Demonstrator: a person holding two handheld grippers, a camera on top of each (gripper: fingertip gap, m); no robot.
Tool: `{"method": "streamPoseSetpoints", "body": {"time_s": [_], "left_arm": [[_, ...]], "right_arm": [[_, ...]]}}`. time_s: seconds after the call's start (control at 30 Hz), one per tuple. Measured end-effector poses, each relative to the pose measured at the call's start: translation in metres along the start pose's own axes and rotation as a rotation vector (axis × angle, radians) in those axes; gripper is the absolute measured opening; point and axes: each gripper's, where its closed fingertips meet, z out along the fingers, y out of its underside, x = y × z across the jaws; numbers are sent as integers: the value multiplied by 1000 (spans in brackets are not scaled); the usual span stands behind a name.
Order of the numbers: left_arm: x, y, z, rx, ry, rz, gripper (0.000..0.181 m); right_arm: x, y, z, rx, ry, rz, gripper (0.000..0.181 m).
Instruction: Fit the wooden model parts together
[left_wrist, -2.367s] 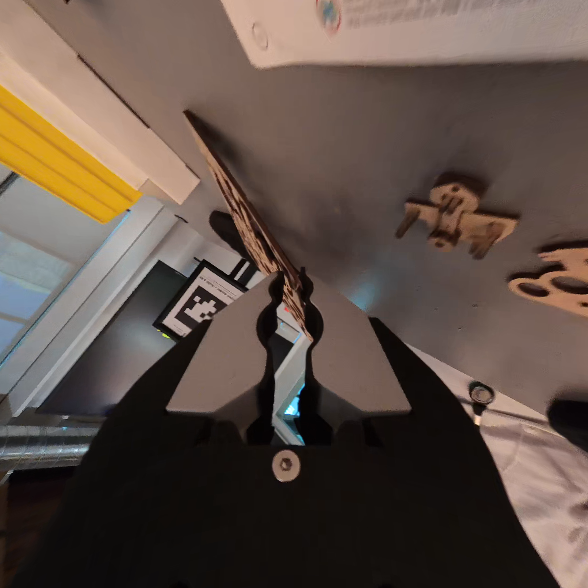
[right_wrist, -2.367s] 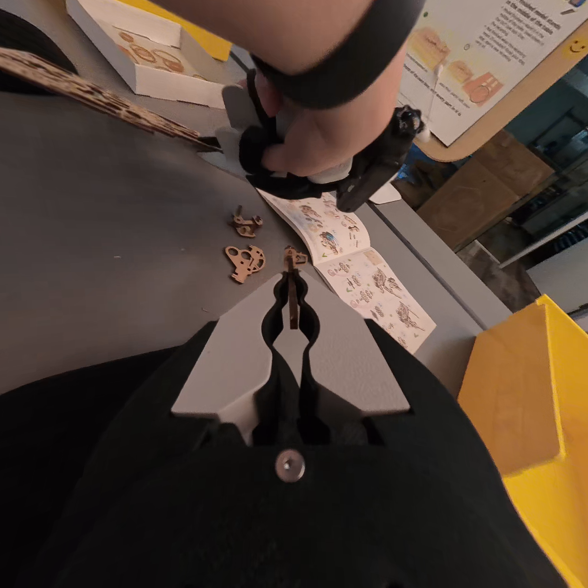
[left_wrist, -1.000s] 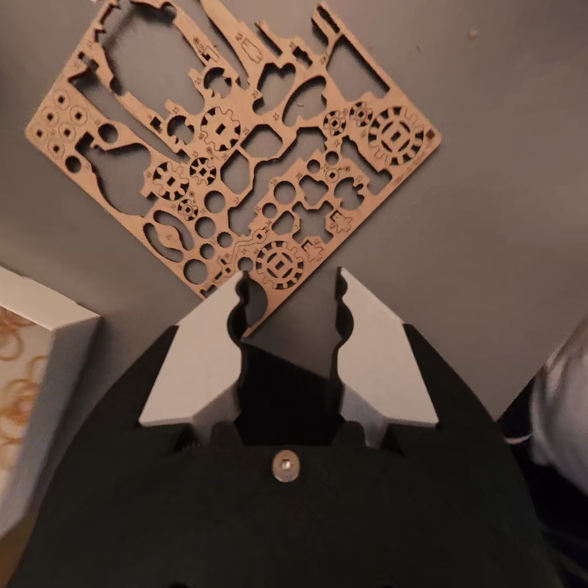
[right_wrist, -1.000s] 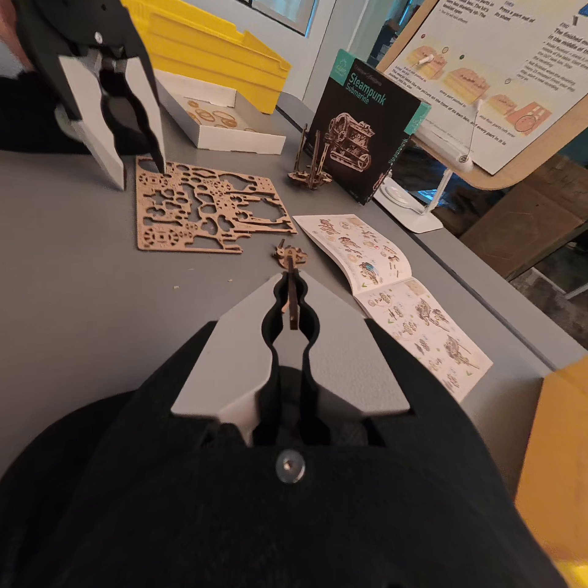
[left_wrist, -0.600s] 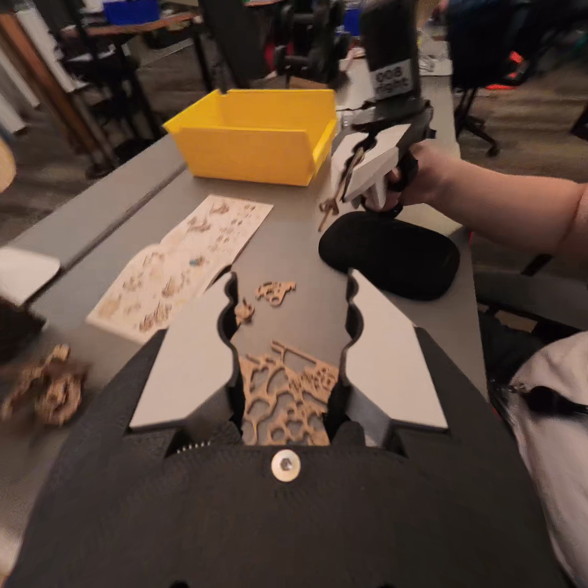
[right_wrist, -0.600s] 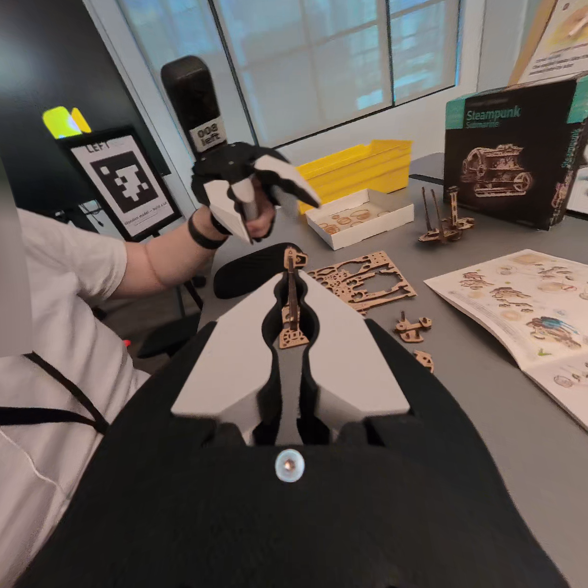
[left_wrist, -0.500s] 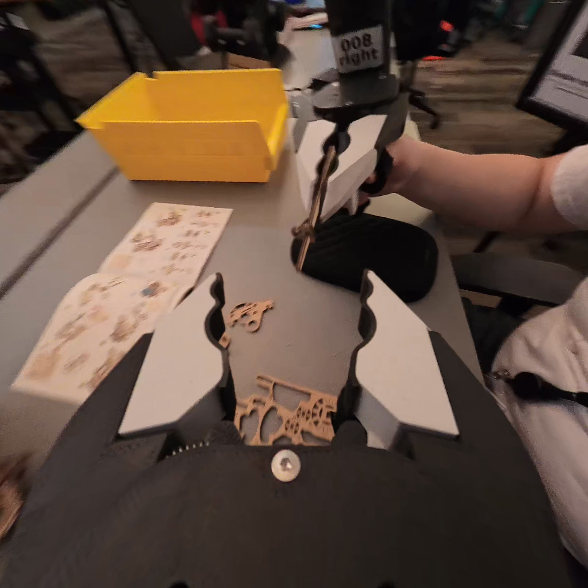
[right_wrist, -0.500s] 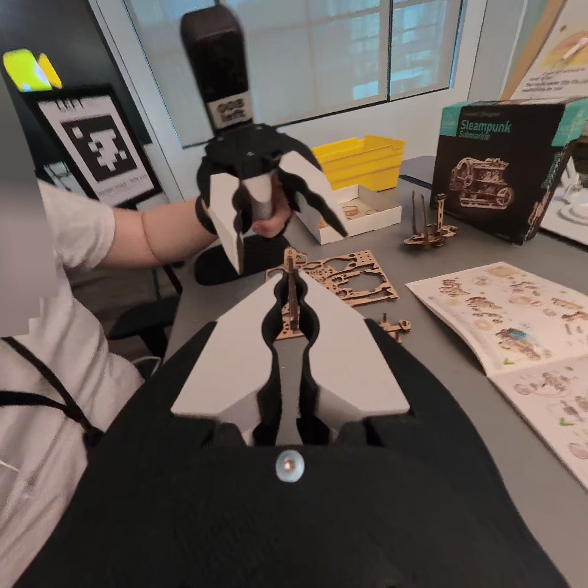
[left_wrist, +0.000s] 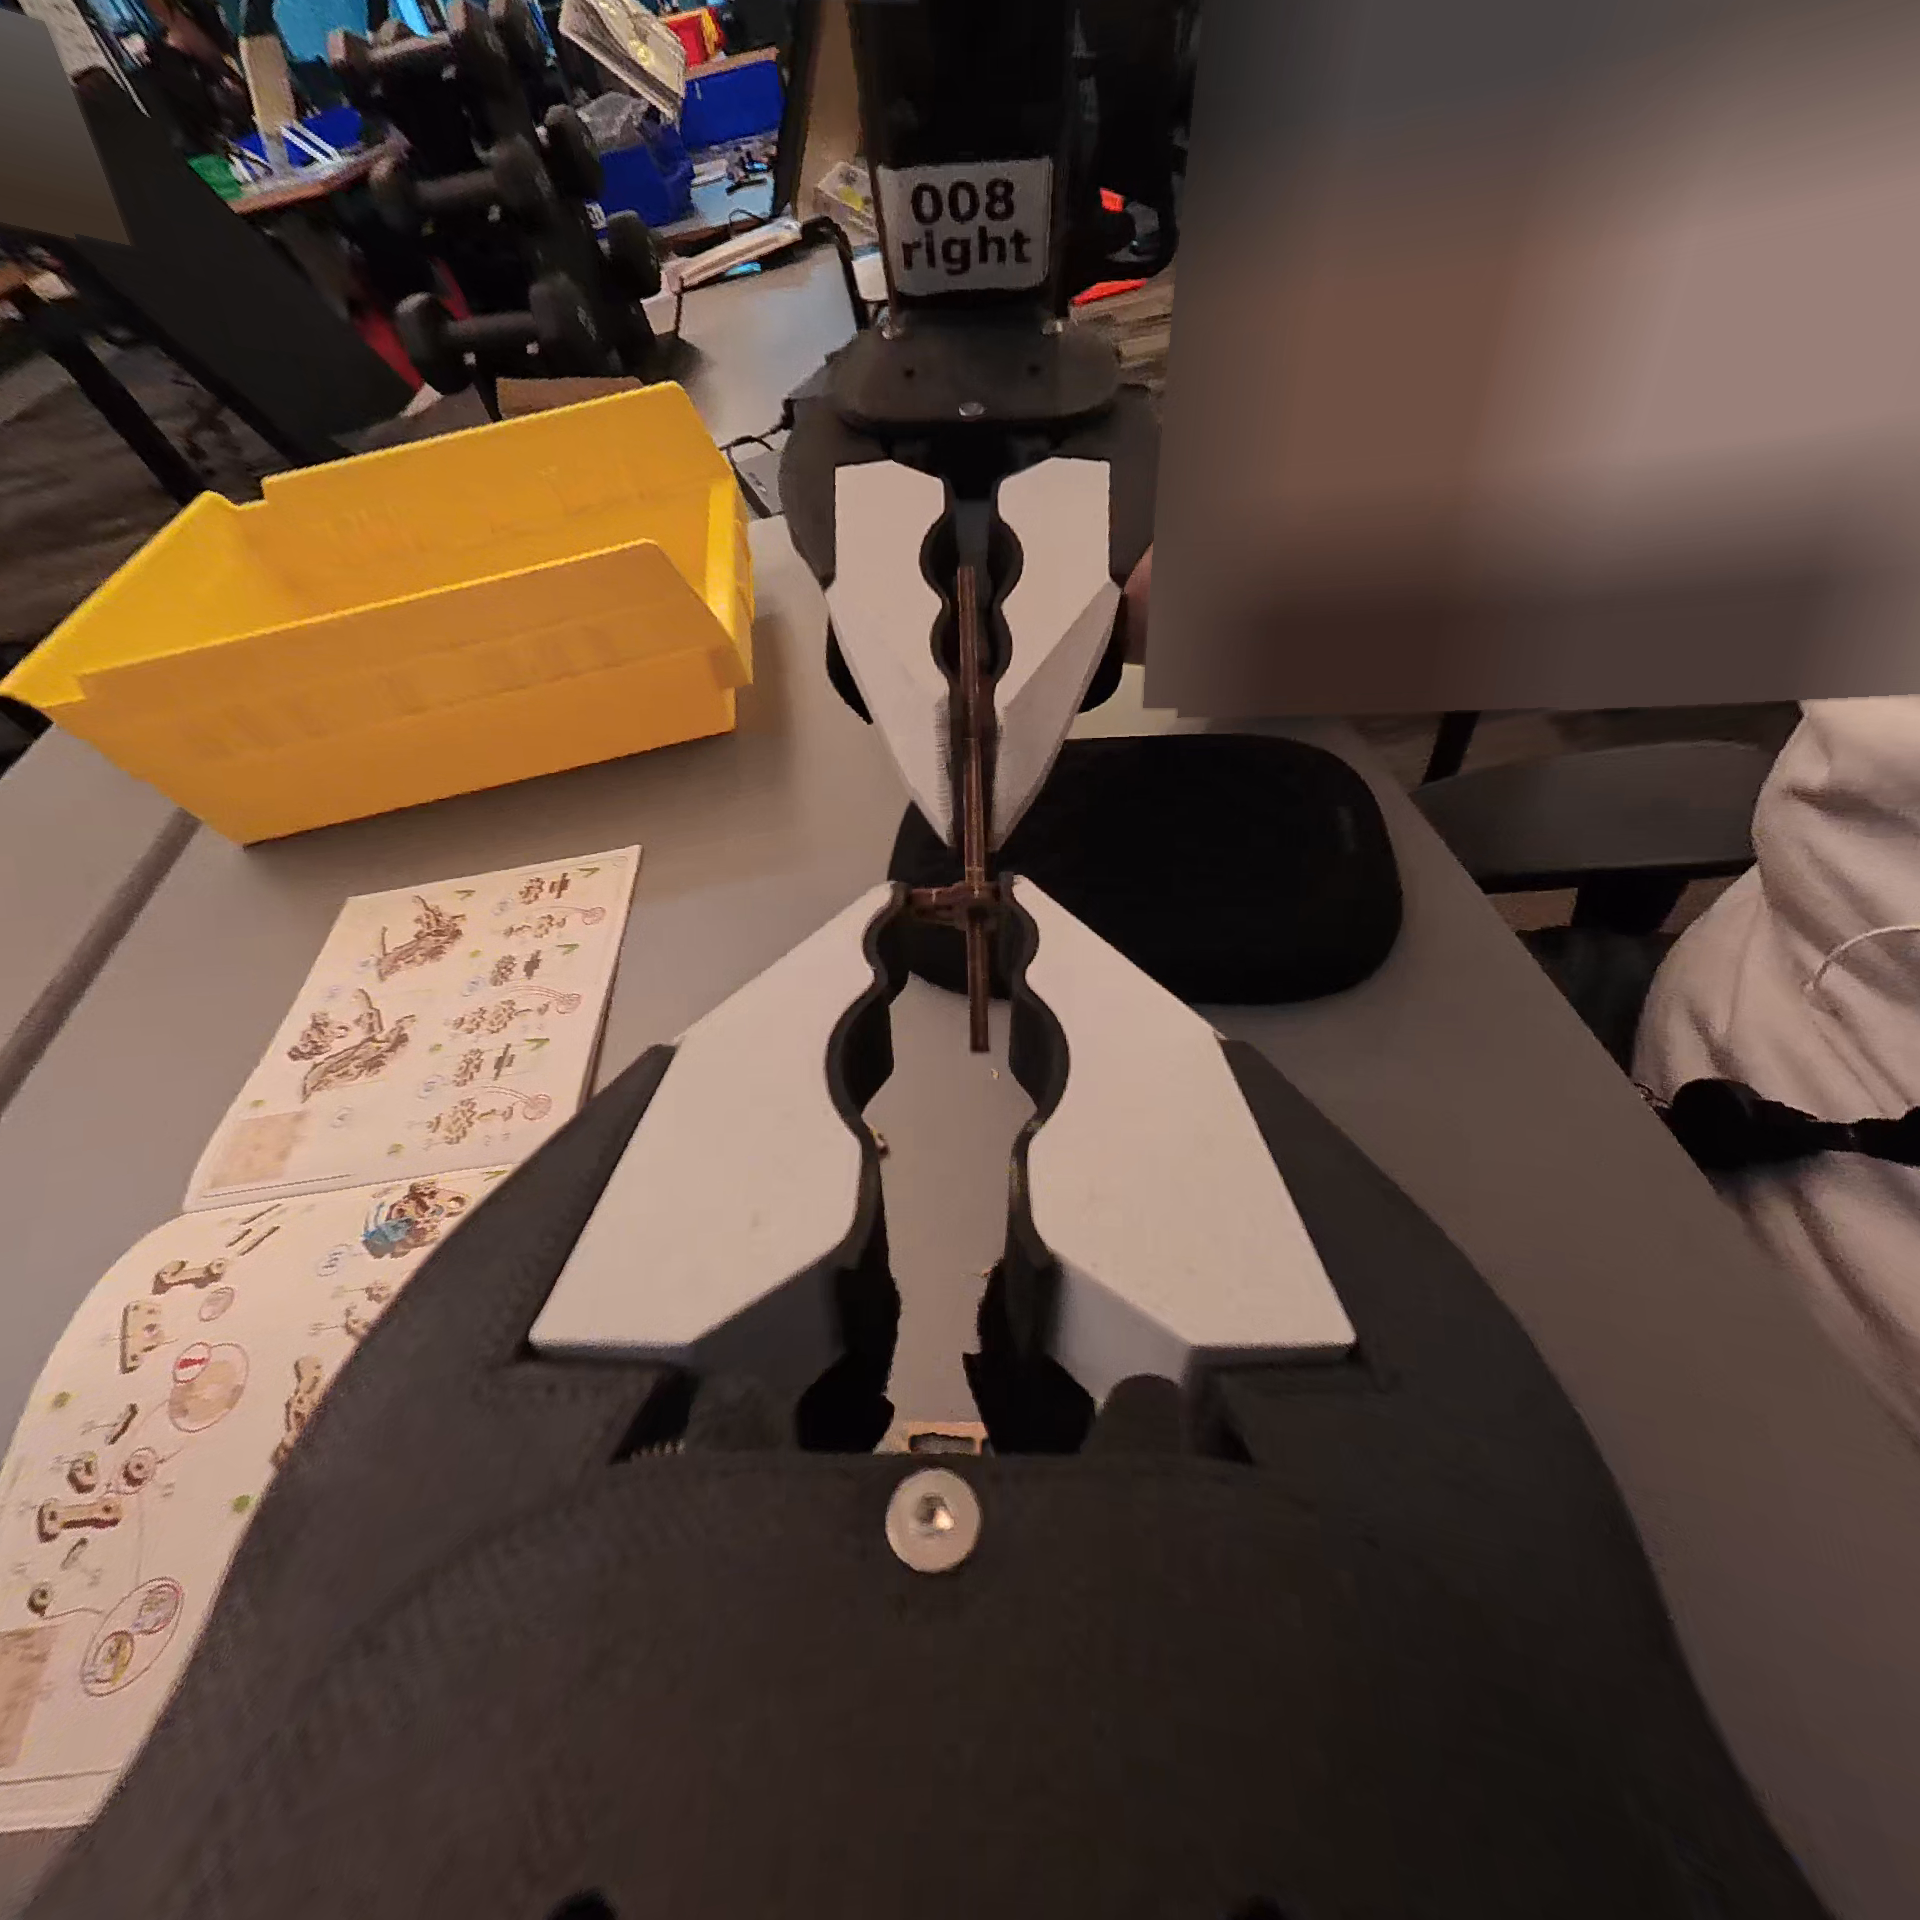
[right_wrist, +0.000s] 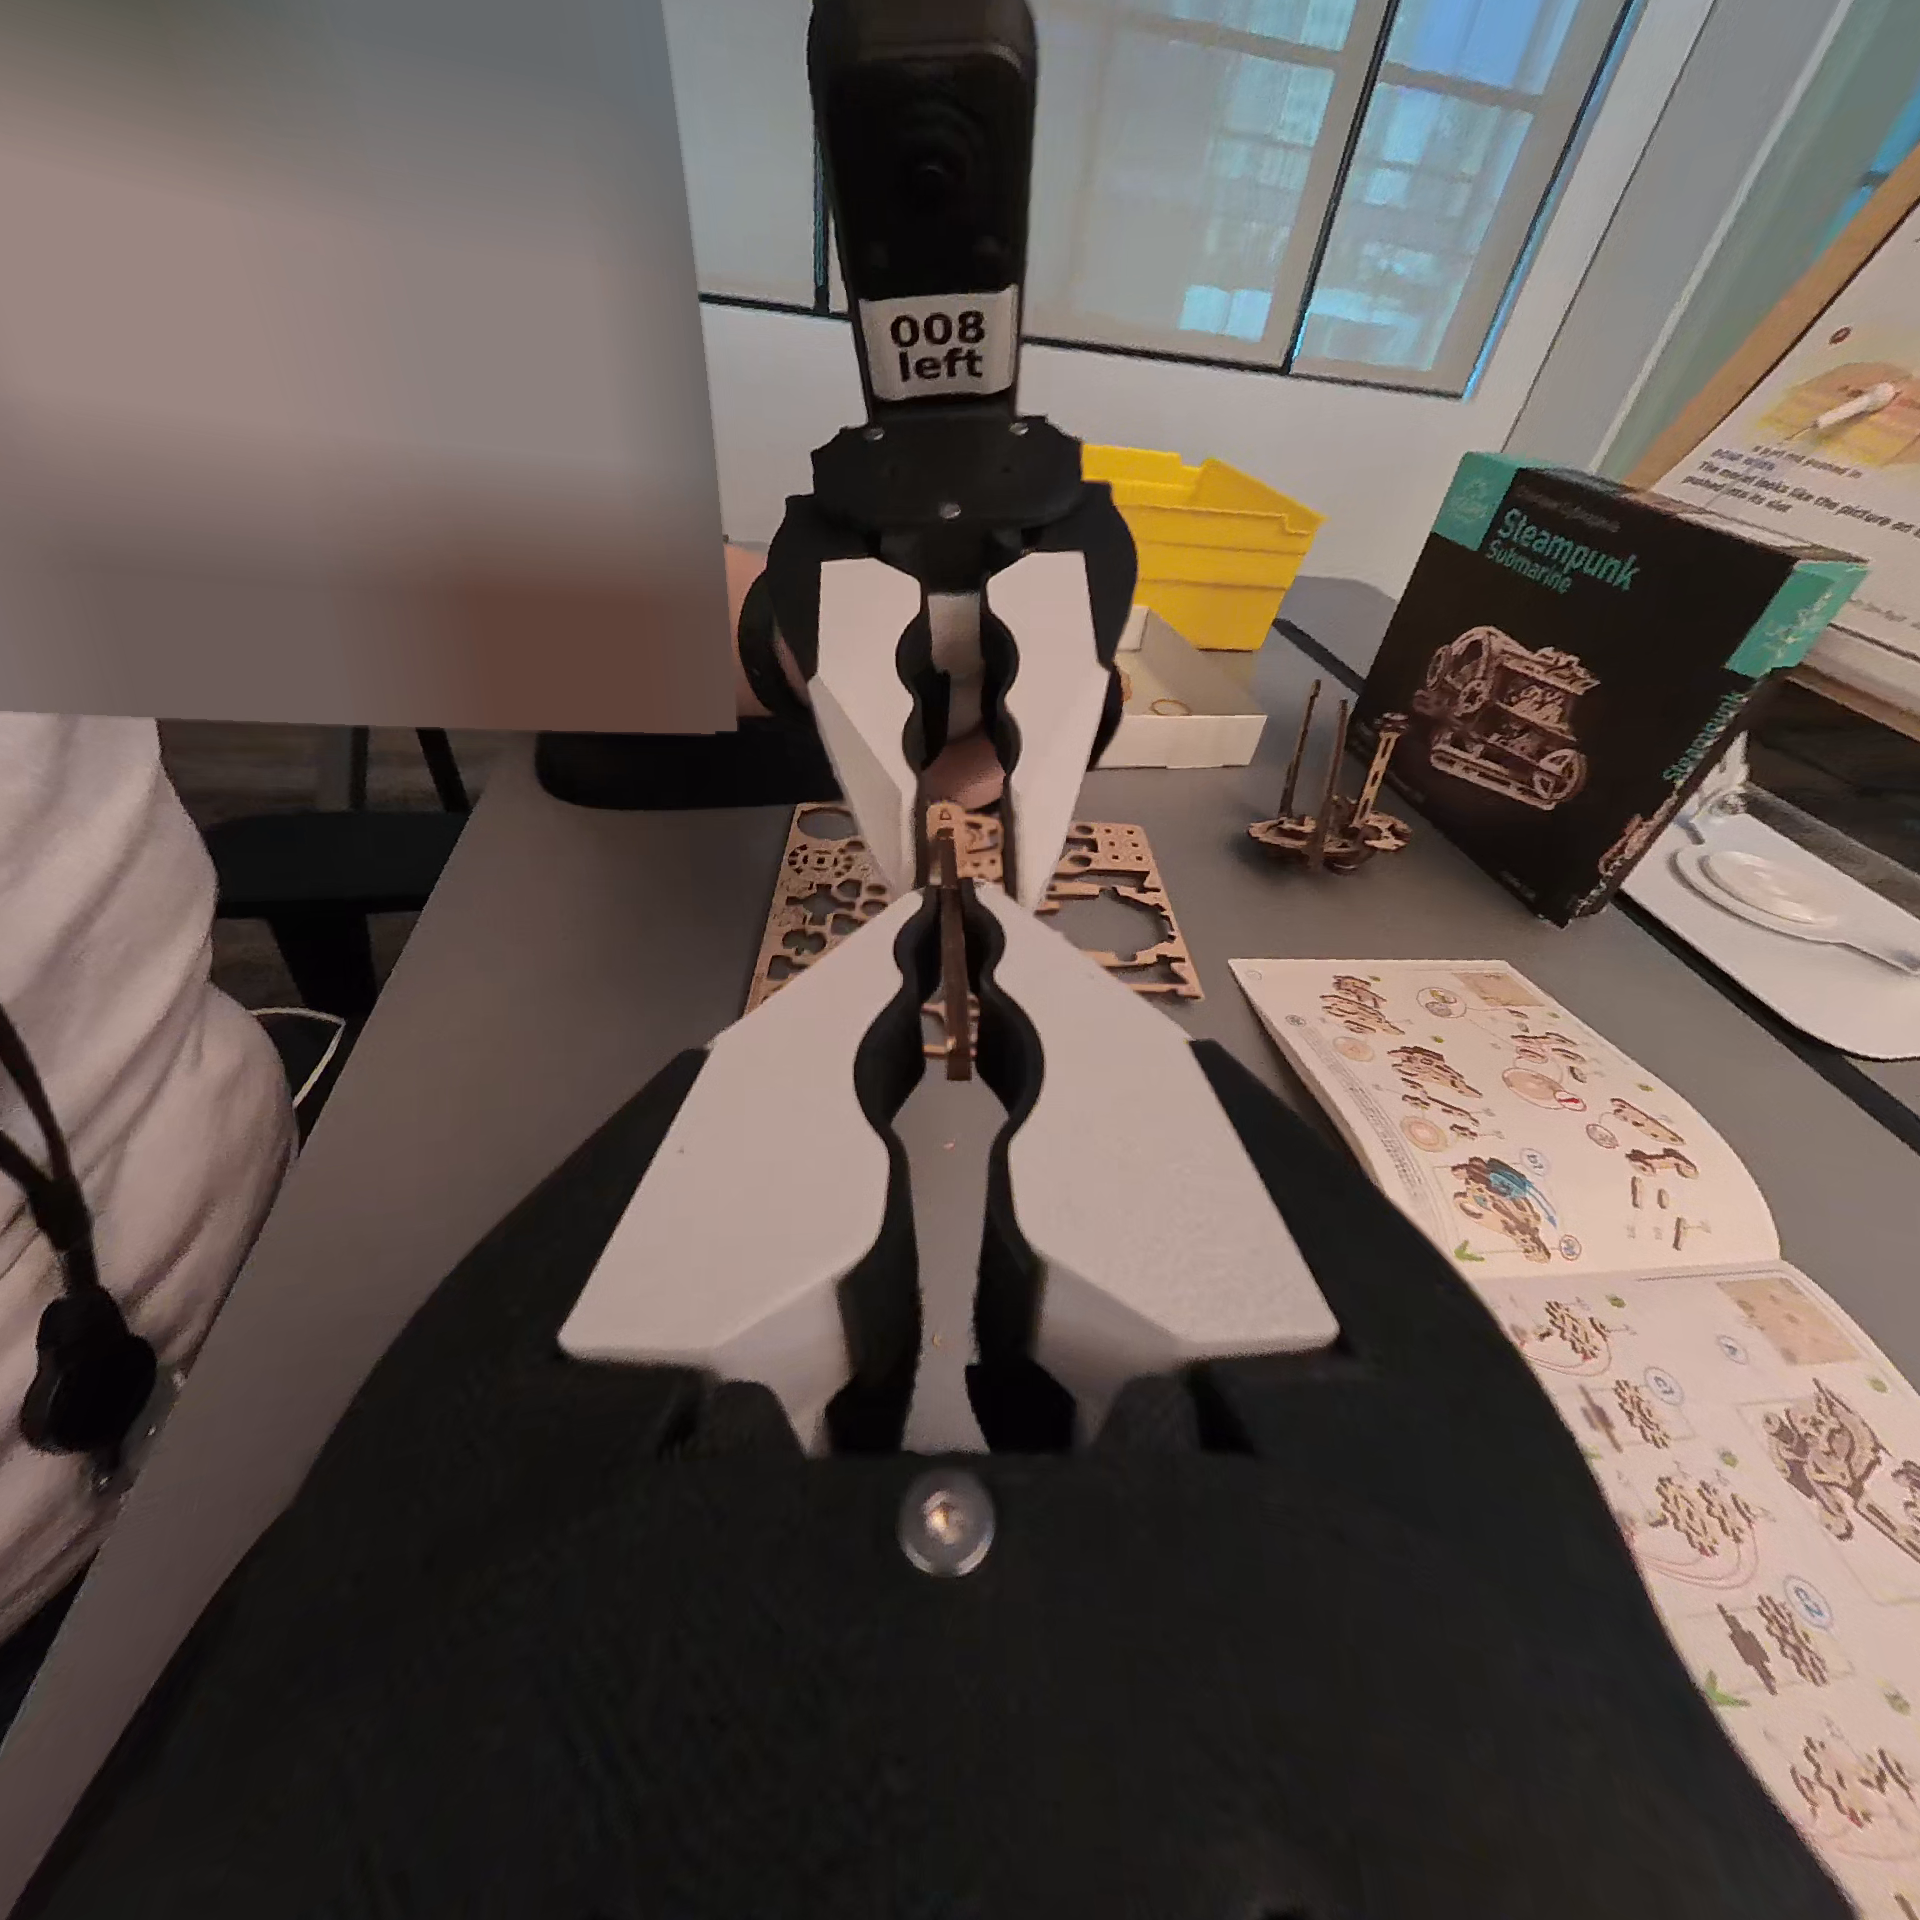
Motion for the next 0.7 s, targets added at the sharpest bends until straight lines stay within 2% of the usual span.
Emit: {"method": "streamPoseSetpoints", "body": {"time_s": [0.17,0.27,0.33,0.4,0.5,0.6,0.63,0.7], "left_arm": [[-7,1,-17,40,-45,11,15],[-2,-5,-30,107,-49,75,15],[2,-10,-35,169,-43,121,15],[2,-14,-39,230,-60,157,15],[6,-16,-41,289,-54,211,14],[10,-17,-42,304,-50,239,14],[12,-19,-43,320,-45,242,14],[14,-23,-46,355,-34,243,14]], "right_arm": [[7,0,-20,15,52,-34,0],[41,20,-49,-83,197,-74,0],[67,47,-65,-225,304,-124,0],[77,82,-70,-433,355,-303,1],[78,130,-69,-710,336,-599,1],[90,144,-68,-783,412,-747,5],[92,142,-70,-783,426,-728,6],[97,135,-77,-739,458,-654,22]]}}
